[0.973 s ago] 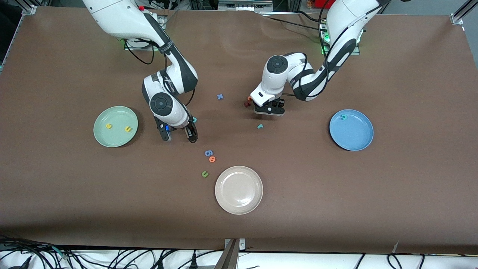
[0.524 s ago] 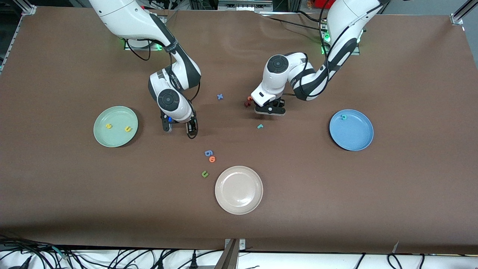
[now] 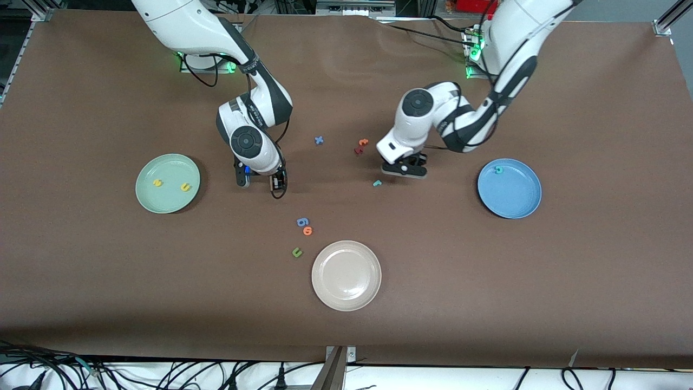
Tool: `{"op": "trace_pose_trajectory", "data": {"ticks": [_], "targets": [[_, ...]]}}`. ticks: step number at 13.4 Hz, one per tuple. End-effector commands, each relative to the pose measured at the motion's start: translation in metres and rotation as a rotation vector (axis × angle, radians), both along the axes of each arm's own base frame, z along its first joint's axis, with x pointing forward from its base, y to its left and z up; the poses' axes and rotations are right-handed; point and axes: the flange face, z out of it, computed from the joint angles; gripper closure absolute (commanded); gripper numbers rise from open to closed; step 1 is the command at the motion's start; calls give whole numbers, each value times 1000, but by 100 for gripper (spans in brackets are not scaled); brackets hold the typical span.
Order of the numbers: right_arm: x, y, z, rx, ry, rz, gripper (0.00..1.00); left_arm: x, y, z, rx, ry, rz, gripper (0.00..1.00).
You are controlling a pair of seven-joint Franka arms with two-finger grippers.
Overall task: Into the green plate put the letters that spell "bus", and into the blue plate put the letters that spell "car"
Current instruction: 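Lower the yellow a into the blue plate and open the left gripper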
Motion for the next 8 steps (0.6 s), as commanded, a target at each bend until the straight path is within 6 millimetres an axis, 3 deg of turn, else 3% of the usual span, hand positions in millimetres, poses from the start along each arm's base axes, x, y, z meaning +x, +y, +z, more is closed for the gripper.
{"op": "trace_pose_trajectory", "data": {"ticks": [1, 8], "targets": [[-16, -8, 8, 0, -20, -5, 25, 38, 50, 32, 42, 3, -97, 85], [-28, -15, 3, 30, -80, -31, 27, 87, 172, 42, 41, 42, -222, 85]]}}
